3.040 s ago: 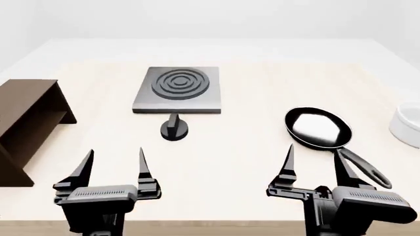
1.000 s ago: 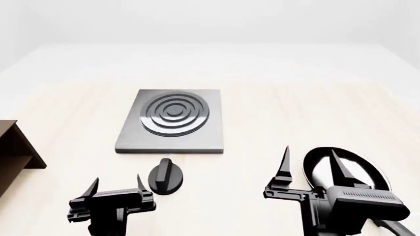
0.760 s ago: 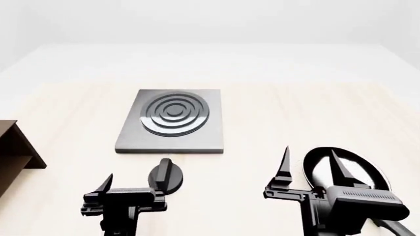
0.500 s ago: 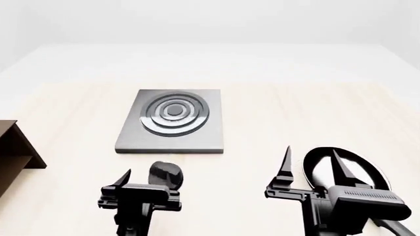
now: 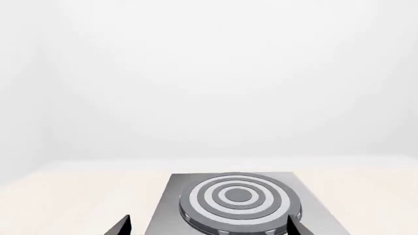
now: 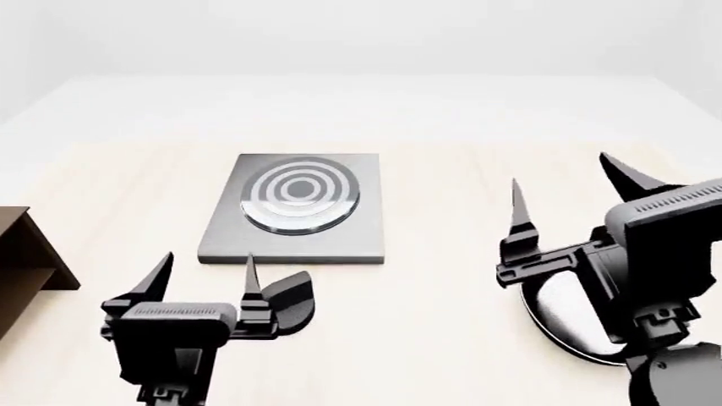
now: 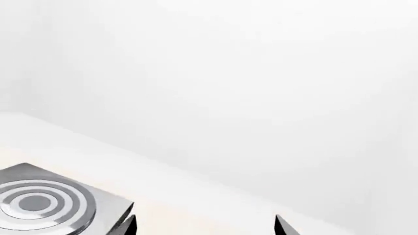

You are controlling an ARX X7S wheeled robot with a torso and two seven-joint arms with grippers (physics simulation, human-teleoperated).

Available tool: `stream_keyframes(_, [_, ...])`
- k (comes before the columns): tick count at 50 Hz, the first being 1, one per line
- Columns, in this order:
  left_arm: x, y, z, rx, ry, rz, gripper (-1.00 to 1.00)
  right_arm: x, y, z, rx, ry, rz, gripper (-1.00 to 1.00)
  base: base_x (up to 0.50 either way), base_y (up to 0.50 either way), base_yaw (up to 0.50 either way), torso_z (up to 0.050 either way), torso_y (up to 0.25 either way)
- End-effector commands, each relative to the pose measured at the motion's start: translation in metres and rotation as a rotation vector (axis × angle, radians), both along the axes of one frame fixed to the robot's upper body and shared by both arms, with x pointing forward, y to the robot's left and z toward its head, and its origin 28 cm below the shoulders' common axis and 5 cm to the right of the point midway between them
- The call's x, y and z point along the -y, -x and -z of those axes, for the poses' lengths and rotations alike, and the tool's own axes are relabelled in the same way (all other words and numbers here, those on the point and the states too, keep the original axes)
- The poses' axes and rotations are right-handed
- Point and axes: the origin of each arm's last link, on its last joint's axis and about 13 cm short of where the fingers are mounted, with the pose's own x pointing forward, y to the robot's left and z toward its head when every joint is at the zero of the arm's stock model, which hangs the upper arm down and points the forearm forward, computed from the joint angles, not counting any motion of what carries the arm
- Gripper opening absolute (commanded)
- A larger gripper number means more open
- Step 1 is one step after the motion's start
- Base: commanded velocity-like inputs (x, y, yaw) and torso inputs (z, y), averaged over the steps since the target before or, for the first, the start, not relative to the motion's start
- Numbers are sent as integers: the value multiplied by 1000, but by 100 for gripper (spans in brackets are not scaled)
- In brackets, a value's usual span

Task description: Turn on the stove and put the frying pan on it.

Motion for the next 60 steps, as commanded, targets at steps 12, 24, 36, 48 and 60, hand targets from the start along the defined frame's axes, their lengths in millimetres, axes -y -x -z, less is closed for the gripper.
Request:
stream_keyframes(12, [-6, 10, -11, 53, -2, -8, 100, 49, 13, -54, -550, 578, 51, 100, 0, 0, 0, 0, 0])
stream_keyframes(24, [-6, 11, -7, 47, -7, -8, 100, 64, 13, -36, -829, 686, 74, 100, 0, 0, 0, 0, 0])
stream_keyframes(36, [-7, 11, -8, 50, -7, -16, 100, 73, 17, -22, -920, 739, 105, 100, 0, 0, 0, 0, 0])
stream_keyframes(48, [-8, 10, -9, 53, -8, -20, 100, 86, 15, -16, -976, 749, 162, 100, 0, 0, 0, 0, 0])
stream_keyframes(60, [-8, 10, -10, 55, -15, -17, 100, 93, 19, -9, -1039, 767, 190, 100, 0, 0, 0, 0, 0])
